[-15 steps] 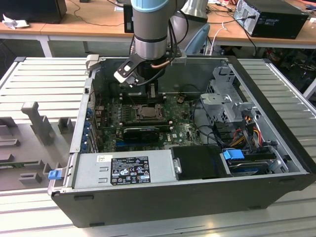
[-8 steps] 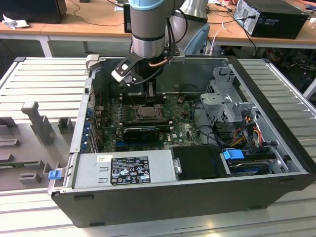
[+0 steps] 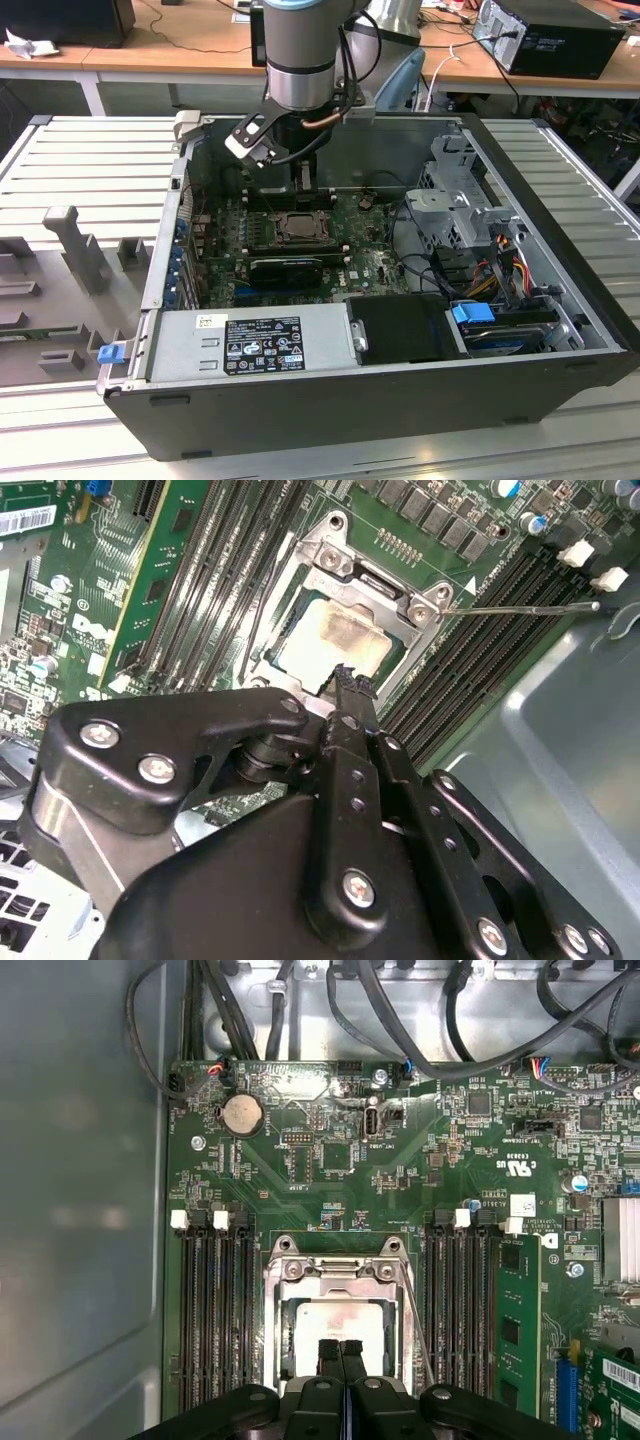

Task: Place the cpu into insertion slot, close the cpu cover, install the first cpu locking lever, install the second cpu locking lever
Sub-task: 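Install the first cpu locking lever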

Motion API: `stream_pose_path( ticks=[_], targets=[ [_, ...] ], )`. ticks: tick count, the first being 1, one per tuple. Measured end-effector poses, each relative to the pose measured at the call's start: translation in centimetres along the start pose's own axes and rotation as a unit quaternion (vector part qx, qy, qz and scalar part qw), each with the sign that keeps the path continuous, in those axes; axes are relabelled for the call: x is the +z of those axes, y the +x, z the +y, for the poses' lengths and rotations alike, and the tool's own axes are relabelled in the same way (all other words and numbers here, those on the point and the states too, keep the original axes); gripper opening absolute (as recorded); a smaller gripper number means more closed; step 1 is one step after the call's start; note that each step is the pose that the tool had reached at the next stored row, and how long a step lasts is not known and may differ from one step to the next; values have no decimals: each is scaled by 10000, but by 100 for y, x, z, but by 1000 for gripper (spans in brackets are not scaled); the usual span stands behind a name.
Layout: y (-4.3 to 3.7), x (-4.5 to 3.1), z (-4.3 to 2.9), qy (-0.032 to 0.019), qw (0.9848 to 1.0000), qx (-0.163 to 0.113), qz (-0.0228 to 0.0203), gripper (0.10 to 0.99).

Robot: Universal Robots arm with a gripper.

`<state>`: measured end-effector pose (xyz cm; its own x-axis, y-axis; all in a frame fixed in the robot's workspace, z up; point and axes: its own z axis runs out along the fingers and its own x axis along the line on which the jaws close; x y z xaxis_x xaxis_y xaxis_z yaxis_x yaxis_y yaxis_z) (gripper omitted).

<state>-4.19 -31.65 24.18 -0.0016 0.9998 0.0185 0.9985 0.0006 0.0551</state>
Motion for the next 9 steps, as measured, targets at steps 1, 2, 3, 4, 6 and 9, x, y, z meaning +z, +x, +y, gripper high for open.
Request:
stream_pose_path(
  ticks=[1, 2, 3, 4, 6, 9],
  targets=[
    [0, -5, 0, 0, 10000, 0, 0, 106],
    [0, -8, 0, 0, 10000, 0, 1, 106],
    [1, -13, 1, 0, 10000, 0, 1, 106],
    [1, -16, 1, 0, 10000, 0, 1, 106],
    [1, -22, 1, -1, 10000, 0, 1, 106],
    [1, -35, 2, 0, 10000, 0, 0, 106]
  ],
)
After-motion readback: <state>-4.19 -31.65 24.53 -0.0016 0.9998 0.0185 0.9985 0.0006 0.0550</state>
